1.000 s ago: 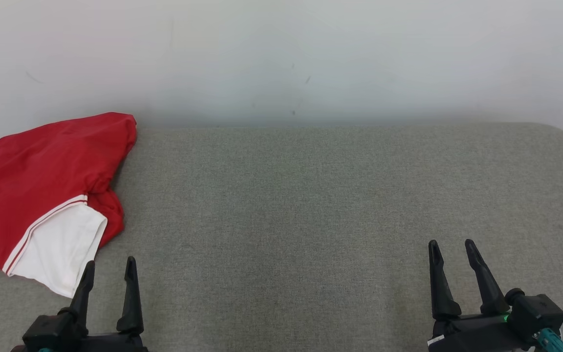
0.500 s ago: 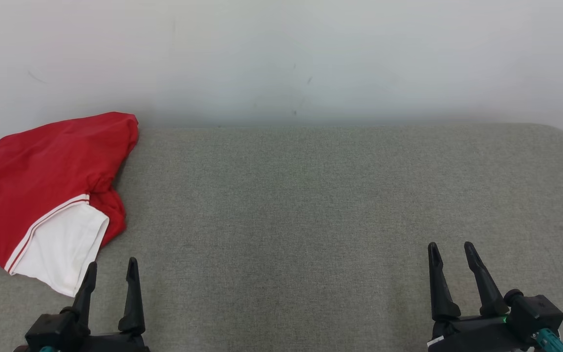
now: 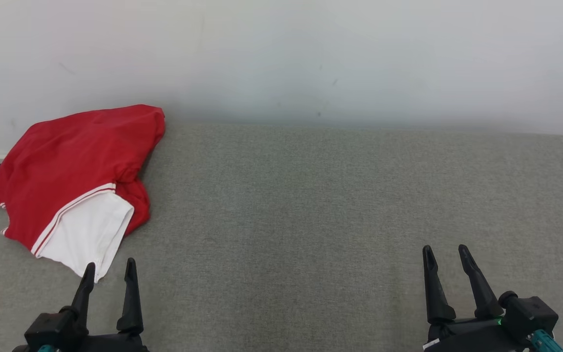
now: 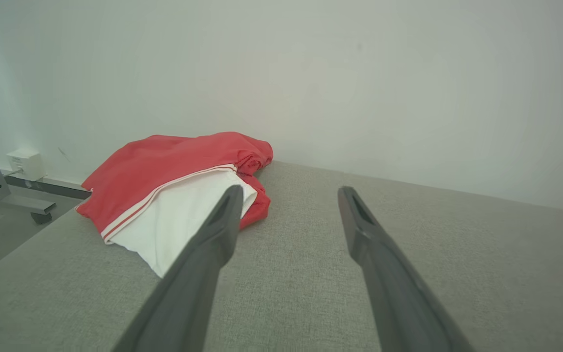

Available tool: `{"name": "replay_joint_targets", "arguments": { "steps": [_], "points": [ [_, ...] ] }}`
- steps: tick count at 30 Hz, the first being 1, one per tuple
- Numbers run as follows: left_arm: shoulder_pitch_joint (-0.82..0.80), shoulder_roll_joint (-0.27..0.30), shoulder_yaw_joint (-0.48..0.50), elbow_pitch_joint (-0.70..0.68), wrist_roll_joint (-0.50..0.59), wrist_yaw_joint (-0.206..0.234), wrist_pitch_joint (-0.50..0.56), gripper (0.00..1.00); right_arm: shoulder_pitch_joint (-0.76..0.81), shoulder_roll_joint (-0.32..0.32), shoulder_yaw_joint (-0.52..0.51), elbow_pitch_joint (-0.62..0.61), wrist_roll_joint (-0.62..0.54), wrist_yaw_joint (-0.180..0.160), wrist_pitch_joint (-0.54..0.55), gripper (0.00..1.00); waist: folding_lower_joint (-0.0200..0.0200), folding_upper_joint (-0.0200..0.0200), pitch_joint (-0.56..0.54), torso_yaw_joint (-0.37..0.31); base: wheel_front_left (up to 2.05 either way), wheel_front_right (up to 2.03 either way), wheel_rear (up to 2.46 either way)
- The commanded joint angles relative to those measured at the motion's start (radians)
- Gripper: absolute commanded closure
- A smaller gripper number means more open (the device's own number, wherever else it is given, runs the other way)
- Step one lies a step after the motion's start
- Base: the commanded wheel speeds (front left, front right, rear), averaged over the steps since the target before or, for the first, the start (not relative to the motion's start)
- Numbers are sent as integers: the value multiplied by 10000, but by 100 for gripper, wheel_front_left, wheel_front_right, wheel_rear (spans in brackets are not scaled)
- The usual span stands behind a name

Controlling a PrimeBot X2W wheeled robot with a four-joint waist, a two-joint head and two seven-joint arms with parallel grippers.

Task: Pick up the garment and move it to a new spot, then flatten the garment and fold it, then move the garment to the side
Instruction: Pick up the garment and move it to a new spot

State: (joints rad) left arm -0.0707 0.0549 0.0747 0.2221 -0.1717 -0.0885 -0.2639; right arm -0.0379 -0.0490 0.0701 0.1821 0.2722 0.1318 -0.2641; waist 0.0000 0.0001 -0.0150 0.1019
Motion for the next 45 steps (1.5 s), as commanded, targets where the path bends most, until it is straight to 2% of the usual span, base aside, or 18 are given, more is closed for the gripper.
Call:
{"name": "replay_joint_targets", "arguments": {
  "steps": [1, 10, 27, 36, 45],
  "points": [
    [-58, 51, 18, 47, 60, 27, -11, 0, 89, -23, 20, 45, 93, -21, -7, 0, 0, -1, 9, 384, 0, 0, 0],
    [-120, 108, 85, 135, 95, 93, -11, 0, 61, -22, 129, 112, 118, -21, -9, 0, 0, -1, 86, 1626, 0, 0, 0],
    [74, 218, 331, 126, 191, 297, -10, 0, 56, -22, 449, 261, 140, -21, -7, 0, 0, -1, 24, 3437, 0, 0, 0],
    [189, 237, 503, 121, 169, 346, -10, 0, -10, -23, 557, 335, 162, -21, -7, 0, 0, -1, 16, 3831, 0, 0, 0],
    [95, 189, 625, 173, 114, 371, -10, 0, -71, -23, 630, 398, 116, -21, -7, 0, 0, -1, 93, 3684, 0, 0, 0]
  ]
}}
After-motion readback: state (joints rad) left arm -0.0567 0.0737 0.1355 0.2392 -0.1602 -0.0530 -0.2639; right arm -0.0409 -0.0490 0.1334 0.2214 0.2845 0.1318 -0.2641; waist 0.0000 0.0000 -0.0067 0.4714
